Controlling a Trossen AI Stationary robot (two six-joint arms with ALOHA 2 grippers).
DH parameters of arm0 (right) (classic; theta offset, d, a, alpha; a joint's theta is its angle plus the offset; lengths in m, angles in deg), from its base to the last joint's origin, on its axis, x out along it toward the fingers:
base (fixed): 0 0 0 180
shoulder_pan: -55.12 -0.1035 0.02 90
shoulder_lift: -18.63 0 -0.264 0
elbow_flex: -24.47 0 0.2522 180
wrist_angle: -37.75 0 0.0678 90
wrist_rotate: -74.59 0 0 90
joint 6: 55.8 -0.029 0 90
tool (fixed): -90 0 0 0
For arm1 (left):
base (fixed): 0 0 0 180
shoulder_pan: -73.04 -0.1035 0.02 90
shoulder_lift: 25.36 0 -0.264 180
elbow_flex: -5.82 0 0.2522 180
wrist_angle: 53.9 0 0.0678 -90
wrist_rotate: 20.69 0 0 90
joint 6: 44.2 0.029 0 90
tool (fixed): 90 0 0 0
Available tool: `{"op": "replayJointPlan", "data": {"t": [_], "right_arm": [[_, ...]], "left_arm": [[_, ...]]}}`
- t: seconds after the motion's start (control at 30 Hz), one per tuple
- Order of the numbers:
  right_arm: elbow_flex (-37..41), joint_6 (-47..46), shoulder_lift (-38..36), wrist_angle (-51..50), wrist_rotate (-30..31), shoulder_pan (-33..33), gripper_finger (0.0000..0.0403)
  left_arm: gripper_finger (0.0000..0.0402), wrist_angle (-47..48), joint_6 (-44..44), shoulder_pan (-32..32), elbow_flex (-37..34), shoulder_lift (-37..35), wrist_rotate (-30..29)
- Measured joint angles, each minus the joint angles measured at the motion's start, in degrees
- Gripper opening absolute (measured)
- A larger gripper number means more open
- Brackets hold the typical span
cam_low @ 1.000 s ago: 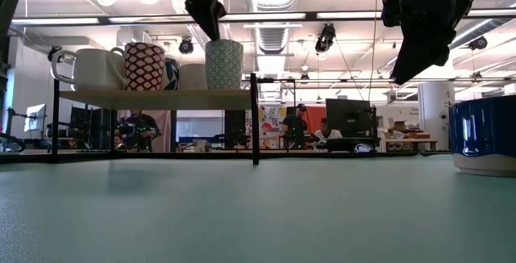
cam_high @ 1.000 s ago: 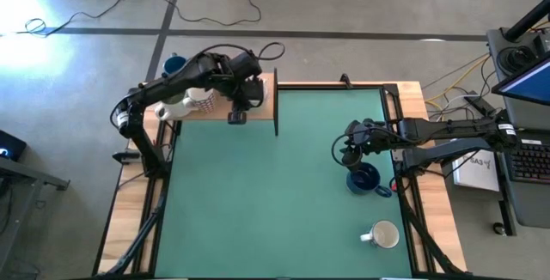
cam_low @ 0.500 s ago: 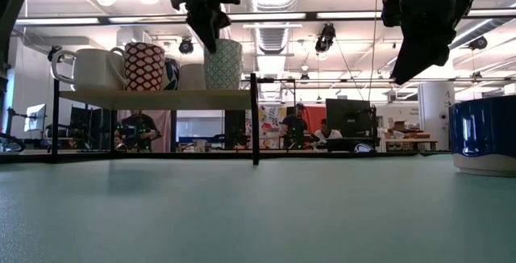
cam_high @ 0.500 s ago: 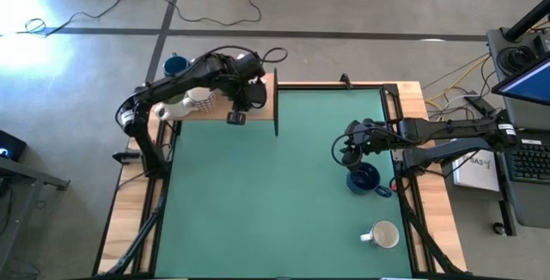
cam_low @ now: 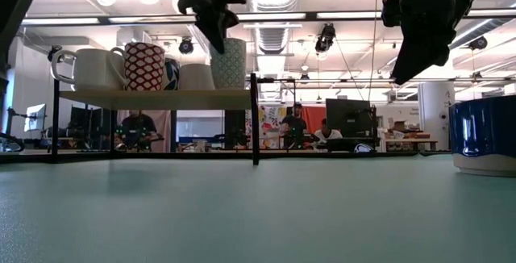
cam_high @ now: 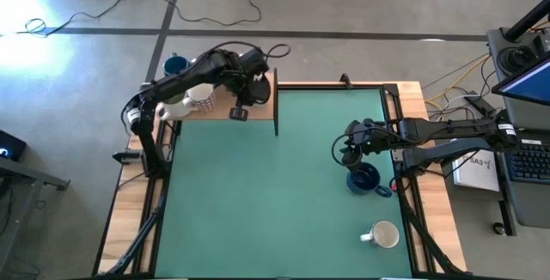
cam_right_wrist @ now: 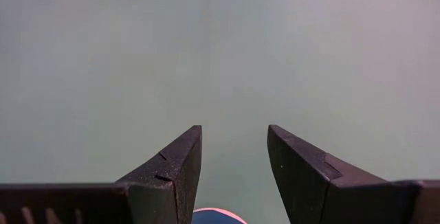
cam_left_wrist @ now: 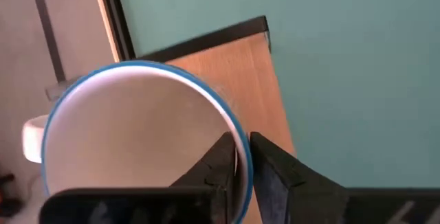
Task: Place coffee mugs
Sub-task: Put the white gray patterned mug on the shelf
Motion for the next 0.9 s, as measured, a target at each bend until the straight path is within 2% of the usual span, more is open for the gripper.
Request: {"op": "replayJointPlan", "data": {"t": [0.17,0.9], "right_arm": [[0.00,0.00,0.00,-0.01,-0.02,0.00,0.0155],[0.00,0.00,0.00,0.01,-0.02,0.00,0.0155]], "left_arm": [[0.0022,-0.05,3.85,-1.32,3.74,2.39,0.08],[0.0019,5.37,7.76,-8.93,17.24,13.01,2.58]]}}
